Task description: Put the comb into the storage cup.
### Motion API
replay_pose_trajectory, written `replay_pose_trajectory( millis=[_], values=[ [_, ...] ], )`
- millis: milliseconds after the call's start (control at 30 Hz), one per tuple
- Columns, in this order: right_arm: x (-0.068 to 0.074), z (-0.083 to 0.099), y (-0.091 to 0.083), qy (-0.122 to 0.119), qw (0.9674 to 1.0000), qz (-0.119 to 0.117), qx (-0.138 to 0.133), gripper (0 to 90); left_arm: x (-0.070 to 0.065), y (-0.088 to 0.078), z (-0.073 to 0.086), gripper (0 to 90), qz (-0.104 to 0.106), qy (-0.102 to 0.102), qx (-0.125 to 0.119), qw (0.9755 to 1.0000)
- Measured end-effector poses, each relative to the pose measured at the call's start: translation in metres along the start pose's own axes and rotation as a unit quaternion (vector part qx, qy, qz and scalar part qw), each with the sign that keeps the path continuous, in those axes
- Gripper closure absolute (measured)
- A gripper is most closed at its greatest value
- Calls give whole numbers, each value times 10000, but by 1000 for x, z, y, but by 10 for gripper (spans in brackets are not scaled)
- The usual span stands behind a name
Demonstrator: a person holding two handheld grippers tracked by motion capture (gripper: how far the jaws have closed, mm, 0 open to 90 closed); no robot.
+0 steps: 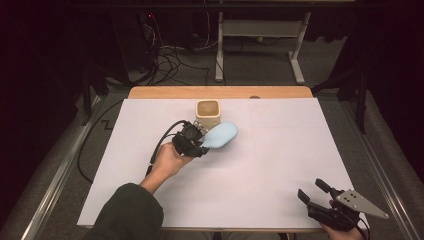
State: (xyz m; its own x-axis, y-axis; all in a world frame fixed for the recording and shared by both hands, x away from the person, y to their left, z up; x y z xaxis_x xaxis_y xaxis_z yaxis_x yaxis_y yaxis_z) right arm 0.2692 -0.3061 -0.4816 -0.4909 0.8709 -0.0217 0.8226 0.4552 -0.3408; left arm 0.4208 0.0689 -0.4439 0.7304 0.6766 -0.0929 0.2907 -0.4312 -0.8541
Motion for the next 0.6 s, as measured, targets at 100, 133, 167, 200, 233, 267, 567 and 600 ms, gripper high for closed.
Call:
replay_pose_trajectory(
  millis=[100,133,167,200,233,267,567,600],
  values=[
    [0,0,0,-16,10000,3,4,265,-2,-6,4,696,47,-1,-87,10000],
    [0,0,0,-18,10000,3,4,265,-2,-8,6,695,62,-3,-105,9999],
    [0,0,0,-18,10000,5,-2,265,-3,-9,8,696,72,0,-131,9999],
    [1,0,0,-11,10000,5,2,265,-4,-11,9,695,91,-4,-159,9998],
    [1,0,1,-10,10000,-1,-2,264,-5,-12,11,695,105,-1,-187,9998],
    [1,0,0,-3,10000,-6,-1,262,-6,-13,13,695,122,7,-207,9997],
    [1,-1,1,27,10000,13,-20,261,-15,-22,29,695,214,58,-420,9989],
    [2,-1,1,29,10000,12,-13,261,-16,-24,30,695,222,60,-442,9988]
  ],
)
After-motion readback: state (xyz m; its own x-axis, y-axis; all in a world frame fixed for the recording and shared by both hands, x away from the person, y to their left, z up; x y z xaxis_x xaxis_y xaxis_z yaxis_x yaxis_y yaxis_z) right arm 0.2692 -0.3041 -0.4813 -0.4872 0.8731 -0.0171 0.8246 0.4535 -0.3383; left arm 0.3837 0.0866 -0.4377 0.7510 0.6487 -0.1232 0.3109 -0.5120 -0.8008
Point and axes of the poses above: each handheld gripper's, and its own axes: y roughly forward along the jaws, z roughly out of its underside, x roughly to its left, the point moved 5 cm from there along y, roughly forward along the jaws, and after that the axes turned 5 degrees about -y, right-handed, at the moved point
